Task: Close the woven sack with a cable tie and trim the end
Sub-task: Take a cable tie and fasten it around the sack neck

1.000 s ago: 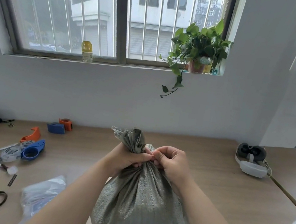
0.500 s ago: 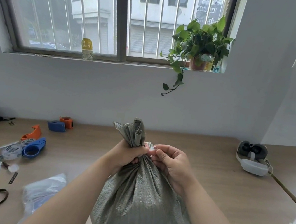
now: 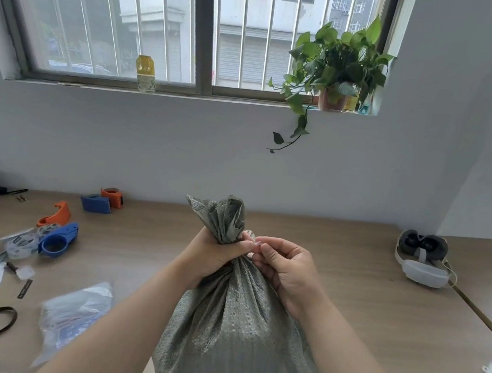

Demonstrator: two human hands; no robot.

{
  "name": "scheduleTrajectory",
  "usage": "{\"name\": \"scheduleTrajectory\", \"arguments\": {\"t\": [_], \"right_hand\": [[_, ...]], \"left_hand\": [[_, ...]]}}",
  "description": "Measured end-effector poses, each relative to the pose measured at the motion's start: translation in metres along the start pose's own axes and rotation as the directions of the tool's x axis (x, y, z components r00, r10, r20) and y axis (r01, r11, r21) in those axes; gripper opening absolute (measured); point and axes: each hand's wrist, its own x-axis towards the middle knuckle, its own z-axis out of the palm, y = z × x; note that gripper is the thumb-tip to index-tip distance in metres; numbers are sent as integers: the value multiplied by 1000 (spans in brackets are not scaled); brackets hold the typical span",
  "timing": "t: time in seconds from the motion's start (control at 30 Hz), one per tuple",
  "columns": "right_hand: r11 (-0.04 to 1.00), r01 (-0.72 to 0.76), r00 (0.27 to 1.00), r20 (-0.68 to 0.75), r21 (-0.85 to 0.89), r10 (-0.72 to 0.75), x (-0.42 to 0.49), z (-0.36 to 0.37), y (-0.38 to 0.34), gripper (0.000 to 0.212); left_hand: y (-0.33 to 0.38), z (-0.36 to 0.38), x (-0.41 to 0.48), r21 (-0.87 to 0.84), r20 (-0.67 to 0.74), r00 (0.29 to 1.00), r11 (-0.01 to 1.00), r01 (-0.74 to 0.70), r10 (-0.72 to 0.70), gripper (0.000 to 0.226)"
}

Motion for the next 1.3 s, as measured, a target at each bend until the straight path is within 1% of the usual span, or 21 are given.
{"name": "scheduleTrajectory", "arguments": {"t": [0.17,0.37,0.53,0.7,0.77,0.83,0.9,0.97,1.03,1.1,1.2,1.3], "right_hand": [[1000,5,1000,-7,28,-4,1,-3,5,16],[999,31,999,20,14,-32,0,-6,4,16],[998,66,995,75,-19,-64,-2,-5,5,13],[990,109,989,105,-88,-100,-2,-1,1,9],[984,140,985,116,-106,-128,-1,0,0,9],[978,168,980,125,-121,-152,-1,2,-1,8],[976,181,976,141,-120,-164,-1,4,-1,12],[980,171,979,133,-102,-157,1,5,-1,15],[987,152,982,125,-60,-144,3,6,1,14],[989,143,982,126,-24,-139,5,7,2,12],[991,137,985,111,-6,-135,7,8,4,13],[992,125,989,84,-1,-124,9,9,7,15]], "left_hand": [[1,2,1,23,18,1000,1000,0,-1,8],[0,2,2,-55,18,998,996,69,-68,5],[-1,3,1,-97,8,997,992,81,-80,4],[0,0,2,-180,40,989,973,147,-142,7],[2,-3,2,-220,81,982,958,184,-170,3],[3,-6,3,-241,138,971,944,225,-196,6],[3,-9,3,-250,153,966,938,241,-207,7],[1,-12,4,-274,162,964,928,251,-213,13],[-1,-13,4,-313,185,961,915,254,-204,22],[-1,-13,2,-346,191,965,908,236,-178,25],[2,-11,-1,-372,148,978,908,191,-145,19],[3,-12,-3,-368,137,982,914,170,-128,7]]}}
